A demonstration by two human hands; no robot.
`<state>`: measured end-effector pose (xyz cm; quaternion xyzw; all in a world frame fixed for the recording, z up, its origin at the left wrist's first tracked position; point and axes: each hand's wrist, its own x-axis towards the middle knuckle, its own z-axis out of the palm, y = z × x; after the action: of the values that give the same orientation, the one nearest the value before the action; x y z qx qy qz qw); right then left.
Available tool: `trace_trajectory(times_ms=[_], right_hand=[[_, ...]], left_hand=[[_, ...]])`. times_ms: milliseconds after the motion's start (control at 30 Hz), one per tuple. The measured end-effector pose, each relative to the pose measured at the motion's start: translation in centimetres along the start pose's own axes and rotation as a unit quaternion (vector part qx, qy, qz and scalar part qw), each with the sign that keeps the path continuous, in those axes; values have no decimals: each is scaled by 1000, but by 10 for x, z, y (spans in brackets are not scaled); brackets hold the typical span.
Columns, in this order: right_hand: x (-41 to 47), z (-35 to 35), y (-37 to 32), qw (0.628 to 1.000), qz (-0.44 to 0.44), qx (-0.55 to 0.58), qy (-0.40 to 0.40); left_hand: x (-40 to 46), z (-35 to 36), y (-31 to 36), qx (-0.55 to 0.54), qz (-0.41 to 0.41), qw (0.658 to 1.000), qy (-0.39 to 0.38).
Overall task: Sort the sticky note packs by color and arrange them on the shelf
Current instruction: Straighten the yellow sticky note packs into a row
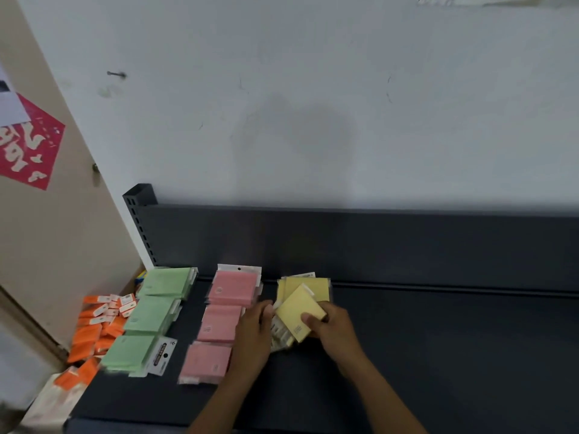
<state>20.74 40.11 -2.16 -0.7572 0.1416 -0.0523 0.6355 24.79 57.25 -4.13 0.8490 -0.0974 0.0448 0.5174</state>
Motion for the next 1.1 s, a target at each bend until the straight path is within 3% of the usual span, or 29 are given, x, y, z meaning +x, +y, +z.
trace_trajectory(times_ms=[233,533,633,767,933,1100], right_hand=[[-6,-7,3,998,39,-6,-39],[-3,-39,-15,977,117,180,2],[-5,-50,-25,967,137,199,-77],[-11,-56,-33,968,165,128,-136],[-12,-41,-24,955,237,117,-134],[-18,-20,-23,970,215,51,-103]], left_hand=[[-18,8,-3,46,0,999,-26],[-29,6,-5,86,77,984,-135],[-37,6,3,82,67,980,-166],[-49,8,10,85,67,977,-185],[-50,6,7,46,78,992,-93],[-35,0,0,82,105,990,-51]])
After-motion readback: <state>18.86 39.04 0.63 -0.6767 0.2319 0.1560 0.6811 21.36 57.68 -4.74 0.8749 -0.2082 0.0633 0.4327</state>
